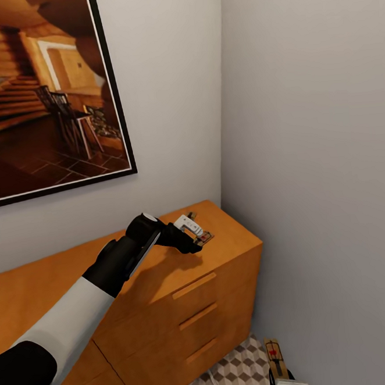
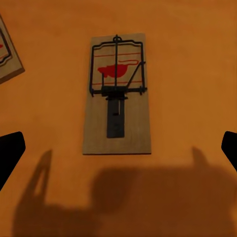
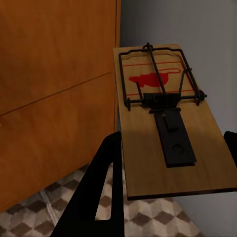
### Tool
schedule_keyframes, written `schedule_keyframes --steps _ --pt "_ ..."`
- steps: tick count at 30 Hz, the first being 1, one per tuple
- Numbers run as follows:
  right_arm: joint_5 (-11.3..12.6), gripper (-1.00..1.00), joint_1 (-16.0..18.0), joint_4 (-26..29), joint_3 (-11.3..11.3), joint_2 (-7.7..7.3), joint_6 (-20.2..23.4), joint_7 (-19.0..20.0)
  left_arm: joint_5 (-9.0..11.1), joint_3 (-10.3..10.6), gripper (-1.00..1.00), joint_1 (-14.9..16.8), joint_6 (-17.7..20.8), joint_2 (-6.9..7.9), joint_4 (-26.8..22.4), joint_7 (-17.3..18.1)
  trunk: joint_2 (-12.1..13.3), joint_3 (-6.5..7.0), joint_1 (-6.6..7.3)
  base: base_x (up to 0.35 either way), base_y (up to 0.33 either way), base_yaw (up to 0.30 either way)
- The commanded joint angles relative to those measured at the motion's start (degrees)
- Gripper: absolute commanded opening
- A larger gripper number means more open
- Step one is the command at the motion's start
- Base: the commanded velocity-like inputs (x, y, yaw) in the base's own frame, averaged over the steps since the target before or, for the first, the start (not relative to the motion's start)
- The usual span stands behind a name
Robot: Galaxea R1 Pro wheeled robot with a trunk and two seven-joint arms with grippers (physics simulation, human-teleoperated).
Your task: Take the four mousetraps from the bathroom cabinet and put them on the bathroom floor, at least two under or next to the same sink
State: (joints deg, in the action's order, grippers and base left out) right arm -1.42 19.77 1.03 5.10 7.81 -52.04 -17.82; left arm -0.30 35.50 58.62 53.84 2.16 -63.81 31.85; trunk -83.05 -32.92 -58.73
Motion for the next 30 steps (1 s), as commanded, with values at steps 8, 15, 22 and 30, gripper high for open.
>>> schedule_keyframes --steps 8,15,22,30 --pt "-0.1 -1.0 0.1 -0.1 0.4 0.01 -0.1 -0.5 0.0 0.1 1.0 0.1 0.2 0.04 0.0 0.1 0.0 -0.32 0.0 0.04 0.0 0.0" --pt "-0.1 -1.0 0.1 -0.1 0.5 0.01 -0.1 -0.5 0.0 0.1 1.0 0.1 0.2 0.04 0.0 0.1 0.0 -0.34 0.0 0.109 0.0 0.0" --pt "-0.1 -1.0 0.1 0.0 0.5 0.01 -0.1 -0.5 0.0 0.1 1.0 0.0 0.2 0.04 0.1 0.1 0.0 -0.35 0.0 0.083 0.0 0.0" --pt "-0.1 -1.0 0.1 0.0 0.5 0.03 -0.1 -0.5 0.0 0.2 1.0 0.1 0.2 -0.02 0.2 0.1 0.0 -0.35 0.0 0.011 0.0 0.0"
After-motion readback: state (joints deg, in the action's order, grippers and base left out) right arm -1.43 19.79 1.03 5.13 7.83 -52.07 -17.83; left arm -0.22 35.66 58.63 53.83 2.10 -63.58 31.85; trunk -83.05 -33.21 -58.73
